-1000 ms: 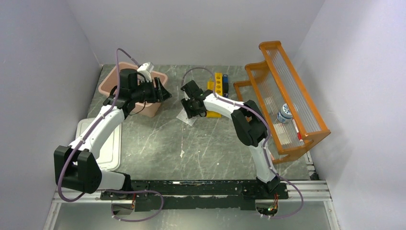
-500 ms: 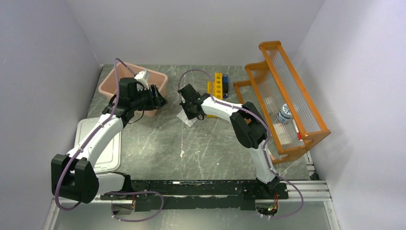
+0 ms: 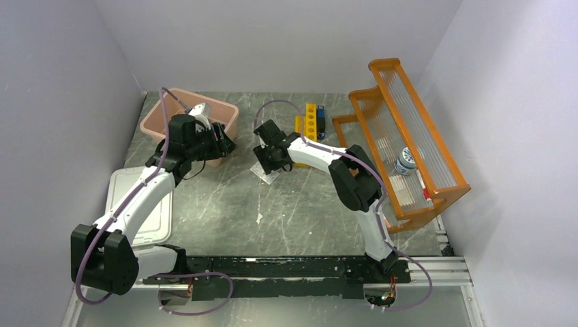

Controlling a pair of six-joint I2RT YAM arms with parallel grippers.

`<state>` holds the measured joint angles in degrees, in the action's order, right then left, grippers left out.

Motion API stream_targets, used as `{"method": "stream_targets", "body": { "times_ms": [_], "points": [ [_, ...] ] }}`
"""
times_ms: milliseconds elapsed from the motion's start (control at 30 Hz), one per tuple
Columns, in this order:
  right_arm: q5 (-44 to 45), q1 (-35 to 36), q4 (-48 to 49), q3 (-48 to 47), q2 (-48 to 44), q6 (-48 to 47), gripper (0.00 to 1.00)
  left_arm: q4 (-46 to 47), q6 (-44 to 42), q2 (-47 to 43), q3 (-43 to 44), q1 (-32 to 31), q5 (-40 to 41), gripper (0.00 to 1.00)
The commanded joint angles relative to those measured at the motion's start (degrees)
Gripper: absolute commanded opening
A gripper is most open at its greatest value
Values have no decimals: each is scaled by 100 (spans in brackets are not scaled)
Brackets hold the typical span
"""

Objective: Organize the chemistry lab equipment

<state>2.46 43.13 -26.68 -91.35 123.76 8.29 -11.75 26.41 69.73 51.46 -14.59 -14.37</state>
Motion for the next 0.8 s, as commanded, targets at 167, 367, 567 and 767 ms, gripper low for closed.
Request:
{"method": "stream_targets", "body": {
  "times_ms": [167,367,567,767],
  "points": [
    [-677,11,-843,-227,652,-178,41,148,47,-100,3,-44,201,57],
    [-359,23,-844,-44,870,-60,9,120,188,-226,-258,-44,121,57],
    [-263,9,-537,11,439,170,0,221,364,-327,-585,-53,-138,57],
    [-809,-41,124,192,-559,448,0,448,728,-255,-752,-53,-648,60]
  ]
}}
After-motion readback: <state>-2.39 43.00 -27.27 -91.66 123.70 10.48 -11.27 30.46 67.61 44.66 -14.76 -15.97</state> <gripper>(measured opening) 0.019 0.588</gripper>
